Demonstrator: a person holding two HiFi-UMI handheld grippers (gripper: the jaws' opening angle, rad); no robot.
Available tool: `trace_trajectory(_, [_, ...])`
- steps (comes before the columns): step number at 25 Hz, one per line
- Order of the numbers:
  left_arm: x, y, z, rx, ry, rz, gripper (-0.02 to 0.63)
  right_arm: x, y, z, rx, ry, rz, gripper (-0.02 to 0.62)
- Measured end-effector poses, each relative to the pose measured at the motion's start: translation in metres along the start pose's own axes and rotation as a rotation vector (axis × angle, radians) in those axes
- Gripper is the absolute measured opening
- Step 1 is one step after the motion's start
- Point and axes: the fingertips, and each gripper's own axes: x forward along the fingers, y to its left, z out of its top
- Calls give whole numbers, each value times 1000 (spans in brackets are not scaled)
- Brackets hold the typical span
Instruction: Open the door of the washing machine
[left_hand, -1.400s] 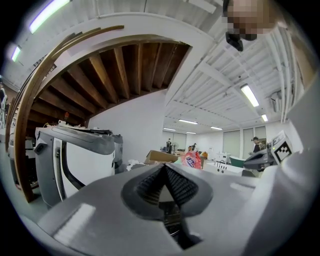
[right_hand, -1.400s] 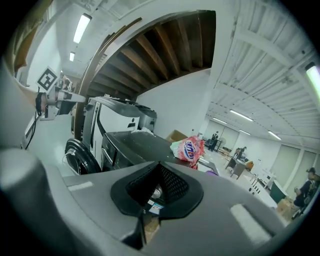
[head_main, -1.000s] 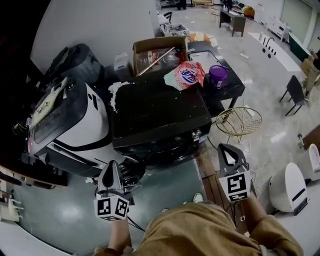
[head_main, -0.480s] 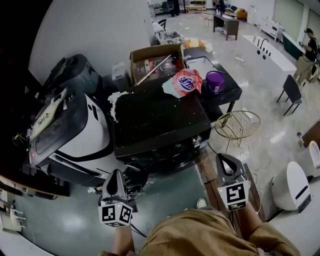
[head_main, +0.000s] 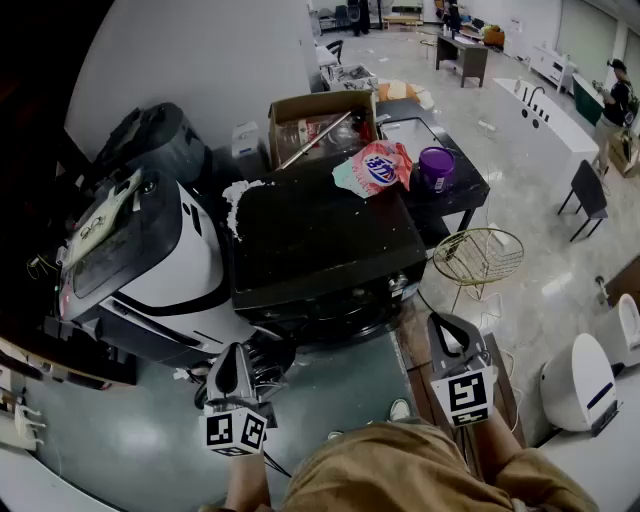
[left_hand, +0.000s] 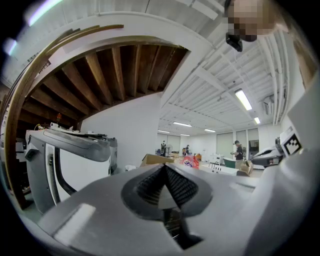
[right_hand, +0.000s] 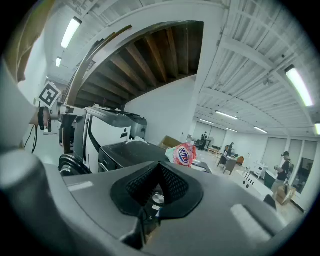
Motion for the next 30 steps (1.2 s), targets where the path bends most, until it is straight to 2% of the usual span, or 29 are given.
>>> trace_trajectory(9, [-14, 5, -2, -3, -2, 30, 61, -1, 9, 3, -13, -14, 27, 5])
trace_trajectory(30, [-37, -10, -8, -5, 21, 33, 61, -23, 17, -6, -21, -3, 48, 5])
